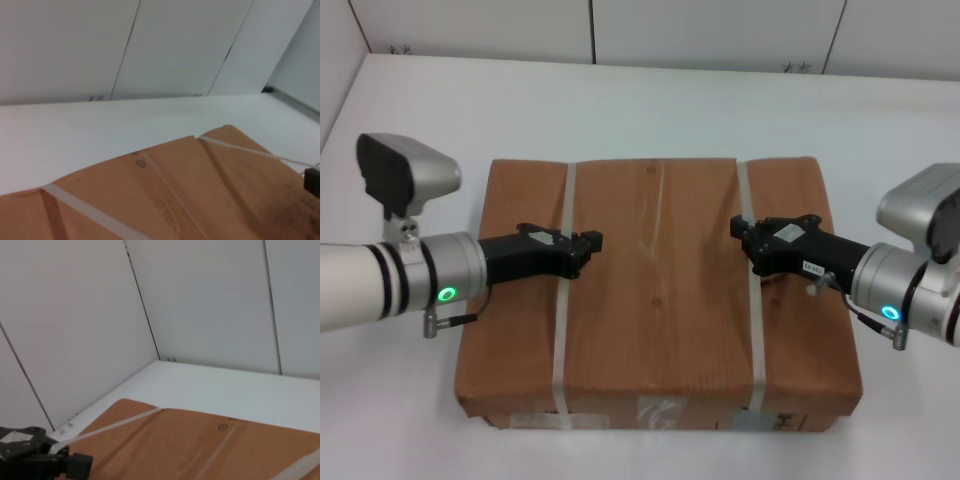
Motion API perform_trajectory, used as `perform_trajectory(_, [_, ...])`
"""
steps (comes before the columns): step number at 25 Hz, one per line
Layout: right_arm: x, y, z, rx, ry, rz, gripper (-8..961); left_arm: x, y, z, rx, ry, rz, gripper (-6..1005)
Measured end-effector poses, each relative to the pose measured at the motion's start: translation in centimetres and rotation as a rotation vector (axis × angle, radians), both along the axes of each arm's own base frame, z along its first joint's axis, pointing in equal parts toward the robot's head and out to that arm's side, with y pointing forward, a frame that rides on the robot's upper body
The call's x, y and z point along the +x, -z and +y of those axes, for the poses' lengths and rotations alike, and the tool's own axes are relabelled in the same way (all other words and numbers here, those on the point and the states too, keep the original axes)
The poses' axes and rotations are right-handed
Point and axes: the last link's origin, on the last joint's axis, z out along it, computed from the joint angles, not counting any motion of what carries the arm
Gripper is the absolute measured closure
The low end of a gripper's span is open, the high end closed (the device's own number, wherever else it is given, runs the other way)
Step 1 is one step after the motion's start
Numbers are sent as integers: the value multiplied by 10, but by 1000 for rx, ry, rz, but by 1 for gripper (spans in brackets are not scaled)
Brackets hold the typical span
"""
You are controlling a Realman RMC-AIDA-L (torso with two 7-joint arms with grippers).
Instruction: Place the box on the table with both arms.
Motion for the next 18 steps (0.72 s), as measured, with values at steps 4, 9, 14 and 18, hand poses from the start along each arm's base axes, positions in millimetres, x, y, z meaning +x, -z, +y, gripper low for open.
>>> perform_trajectory(4, [0,8,1,-16,24,-38,949,1,7,1,3,2,40,1001])
perform_trajectory(9, [-2,12,4,-22,39,-62,949,-2,11,3,13,6,83,1001])
perform_trajectory(14, [-3,13,5,-28,41,-72,949,-5,11,4,22,-3,106,1002])
perform_trajectory(18, [-3,13,5,-29,43,-71,949,-6,11,3,24,-7,106,1001])
